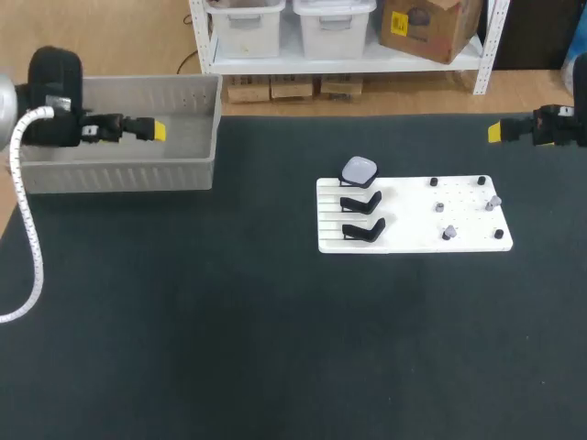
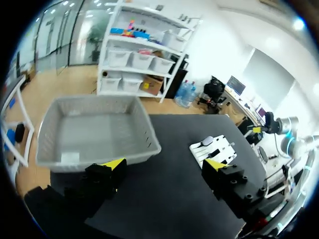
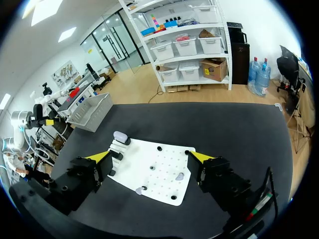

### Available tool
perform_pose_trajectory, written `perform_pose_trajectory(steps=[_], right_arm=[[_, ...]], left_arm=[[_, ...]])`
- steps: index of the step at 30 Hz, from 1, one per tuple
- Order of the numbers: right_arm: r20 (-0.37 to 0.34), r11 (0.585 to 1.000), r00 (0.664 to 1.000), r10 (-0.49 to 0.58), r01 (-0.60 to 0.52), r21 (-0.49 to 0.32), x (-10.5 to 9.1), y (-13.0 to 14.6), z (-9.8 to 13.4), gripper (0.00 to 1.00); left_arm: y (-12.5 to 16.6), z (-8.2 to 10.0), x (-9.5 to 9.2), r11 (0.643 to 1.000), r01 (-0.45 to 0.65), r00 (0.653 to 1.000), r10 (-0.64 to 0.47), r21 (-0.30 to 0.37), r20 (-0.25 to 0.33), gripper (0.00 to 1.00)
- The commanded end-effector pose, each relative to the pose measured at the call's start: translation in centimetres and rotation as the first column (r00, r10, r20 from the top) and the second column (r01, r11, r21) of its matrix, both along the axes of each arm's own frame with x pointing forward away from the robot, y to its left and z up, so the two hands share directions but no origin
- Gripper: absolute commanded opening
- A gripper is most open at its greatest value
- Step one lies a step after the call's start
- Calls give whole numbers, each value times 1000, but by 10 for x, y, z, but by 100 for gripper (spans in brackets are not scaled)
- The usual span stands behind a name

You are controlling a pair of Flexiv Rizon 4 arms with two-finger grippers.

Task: Pick up each earbud case from the left stands, insert the matching earbuds, close the lid, and place the case in the box.

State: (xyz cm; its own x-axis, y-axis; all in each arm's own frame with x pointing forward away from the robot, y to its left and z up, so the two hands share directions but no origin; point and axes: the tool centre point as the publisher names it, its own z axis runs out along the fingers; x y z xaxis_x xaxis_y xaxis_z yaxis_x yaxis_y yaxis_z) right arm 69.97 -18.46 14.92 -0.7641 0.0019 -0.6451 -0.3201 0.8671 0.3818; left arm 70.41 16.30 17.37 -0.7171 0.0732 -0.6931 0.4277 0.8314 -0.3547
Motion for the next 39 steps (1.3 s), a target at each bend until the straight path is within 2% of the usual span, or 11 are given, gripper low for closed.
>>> perform_pose_trajectory(steps=[1, 8, 12, 15, 18, 23, 26, 28, 30, 39], right_arm=[[0, 1000, 1000, -1, 1, -2, 0, 0, 0, 100], [0, 1000, 1000, -1, 1, -2, 0, 0, 0, 100], [0, 1000, 1000, -1, 1, -2, 0, 0, 0, 100], [0, 1000, 1000, -1, 1, -2, 0, 0, 0, 100], [0, 1000, 1000, -1, 1, -2, 0, 0, 0, 100], [0, 1000, 1000, -1, 1, -2, 0, 0, 0, 100], [0, 1000, 1000, -1, 1, -2, 0, 0, 0, 100], [0, 1000, 1000, -1, 1, -2, 0, 0, 0, 100], [0, 1000, 1000, -1, 1, -2, 0, 0, 0, 100], [0, 1000, 1000, -1, 1, -2, 0, 0, 0, 100]], left_arm=[[2, 1, 5, 973, 195, 976, -180, -122, 126, 100], [-12, 13, 28, 919, 389, 899, -363, -64, 245, 100], [-25, 17, 37, 857, 516, 817, -492, -2, 300, 100], [-37, 20, 40, 786, 618, 744, -593, 20, 309, 100], [-51, 20, 42, 728, 683, 684, -665, 58, 299, 100], [-78, 15, 42, 645, 756, 598, -750, 115, 282, 100], [-92, 7, 43, 608, 780, 561, -784, 148, 266, 100], [-97, 0, 46, 618, 771, 574, -779, 154, 252, 100], [-95, -3, 52, 683, 715, 651, -729, 150, 214, 100], [-95, -3, 52, 683, 715, 651, -729, 150, 214, 100]])
